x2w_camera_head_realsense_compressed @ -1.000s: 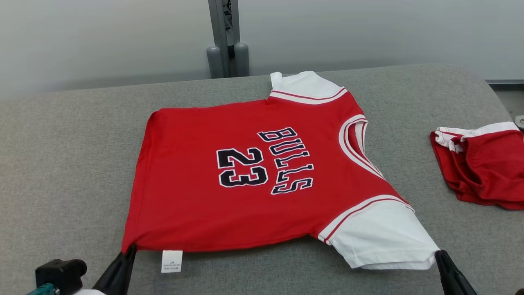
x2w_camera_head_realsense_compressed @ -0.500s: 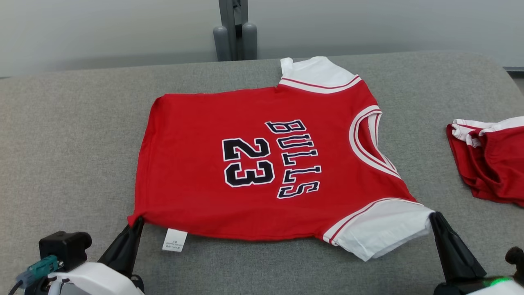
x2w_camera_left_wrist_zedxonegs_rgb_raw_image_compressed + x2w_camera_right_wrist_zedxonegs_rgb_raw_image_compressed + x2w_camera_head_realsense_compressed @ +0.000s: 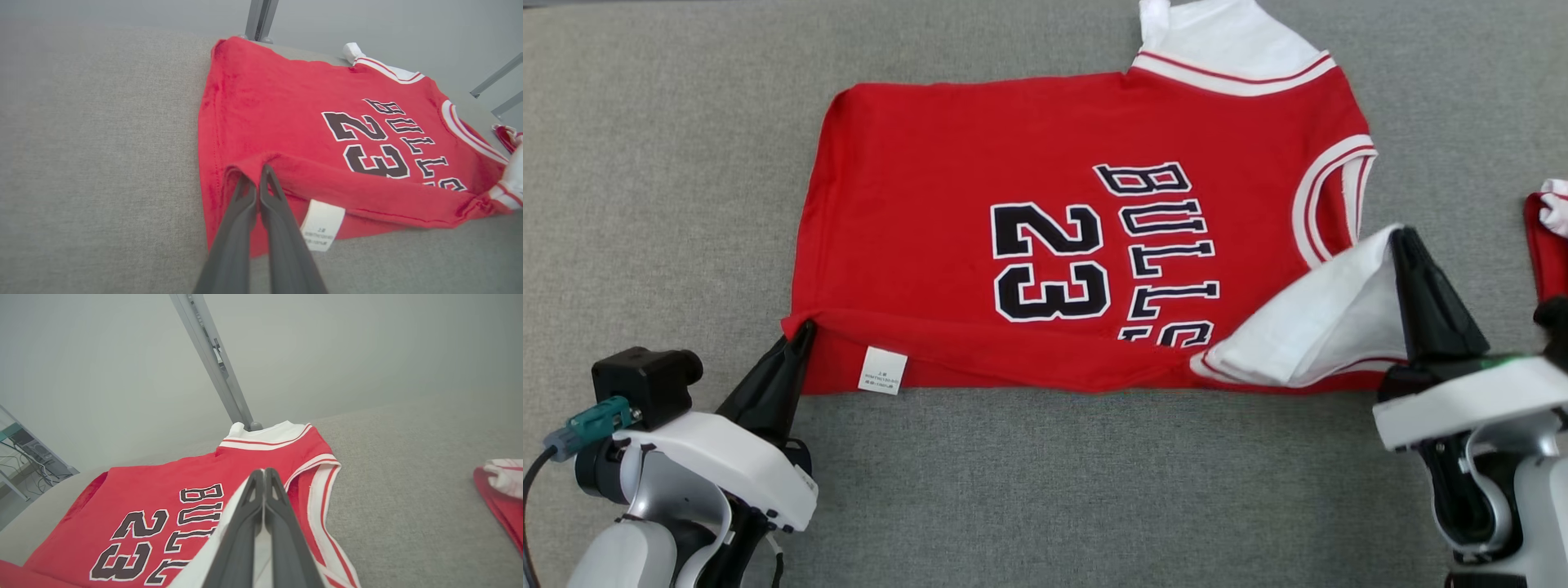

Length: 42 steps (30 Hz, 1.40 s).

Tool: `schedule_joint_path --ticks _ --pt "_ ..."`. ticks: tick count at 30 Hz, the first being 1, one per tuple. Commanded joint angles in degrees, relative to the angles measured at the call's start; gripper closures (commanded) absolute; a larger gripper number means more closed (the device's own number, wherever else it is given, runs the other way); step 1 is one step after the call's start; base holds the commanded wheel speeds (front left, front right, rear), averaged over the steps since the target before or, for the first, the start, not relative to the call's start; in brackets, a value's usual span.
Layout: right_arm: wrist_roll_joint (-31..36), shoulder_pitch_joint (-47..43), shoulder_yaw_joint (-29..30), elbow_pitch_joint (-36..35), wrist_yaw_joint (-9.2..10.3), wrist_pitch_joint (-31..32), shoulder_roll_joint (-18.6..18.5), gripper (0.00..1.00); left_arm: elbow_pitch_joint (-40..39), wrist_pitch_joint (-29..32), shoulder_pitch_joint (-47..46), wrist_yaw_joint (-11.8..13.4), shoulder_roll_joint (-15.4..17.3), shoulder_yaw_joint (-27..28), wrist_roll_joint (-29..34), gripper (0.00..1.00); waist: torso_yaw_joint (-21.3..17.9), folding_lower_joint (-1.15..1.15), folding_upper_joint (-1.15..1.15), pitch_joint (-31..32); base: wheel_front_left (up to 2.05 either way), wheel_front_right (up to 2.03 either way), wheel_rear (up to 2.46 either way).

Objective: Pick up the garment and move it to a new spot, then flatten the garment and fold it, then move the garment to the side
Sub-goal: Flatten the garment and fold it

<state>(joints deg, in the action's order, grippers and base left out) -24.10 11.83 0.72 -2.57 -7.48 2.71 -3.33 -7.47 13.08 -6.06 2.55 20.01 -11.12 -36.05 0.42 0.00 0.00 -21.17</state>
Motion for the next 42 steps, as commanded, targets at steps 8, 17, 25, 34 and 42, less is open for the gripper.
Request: schedule_joint_path --ticks 8,17,25,34,42 --pt "-1.29 8.43 -0.65 7.39 -0.03 -2.39 -2.43 1.00 2.50 -0.43 -3.00 -1.02 -0.14 -0.13 -1.06 1.00 1.70 0.00 0.00 -2.68 0.00 0.00 0.00" --pt "-3.00 12.81 -0.97 14.83 -0.03 -5.14 -3.39 1.00 5.53 -0.96 -4.80 -2.09 -1.02 -1.27 -1.82 1.00 2.25 0.00 0.00 -3.33 0.00 0.00 0.00" --pt "-3.72 15.80 -1.00 22.08 -0.03 -9.12 -3.02 0.00 8.92 -3.19 -7.71 -2.94 -2.71 -1.28 -2.31 0.48 2.16 0.00 0.00 -2.66 0.00 0.00 0.00" --pt "-2.08 13.73 -0.17 22.50 -0.03 -15.14 -3.48 0.00 12.46 -8.93 -9.10 -1.17 -4.65 -0.20 -0.67 0.00 1.67 0.00 0.00 -0.56 0.00 0.00 0.00" --pt "3.65 6.24 1.96 11.38 -0.03 -17.80 -2.51 0.00 13.76 -20.58 -10.99 4.05 -5.34 2.58 5.44 0.00 0.89 0.00 0.00 2.75 0.00 0.00 0.00"
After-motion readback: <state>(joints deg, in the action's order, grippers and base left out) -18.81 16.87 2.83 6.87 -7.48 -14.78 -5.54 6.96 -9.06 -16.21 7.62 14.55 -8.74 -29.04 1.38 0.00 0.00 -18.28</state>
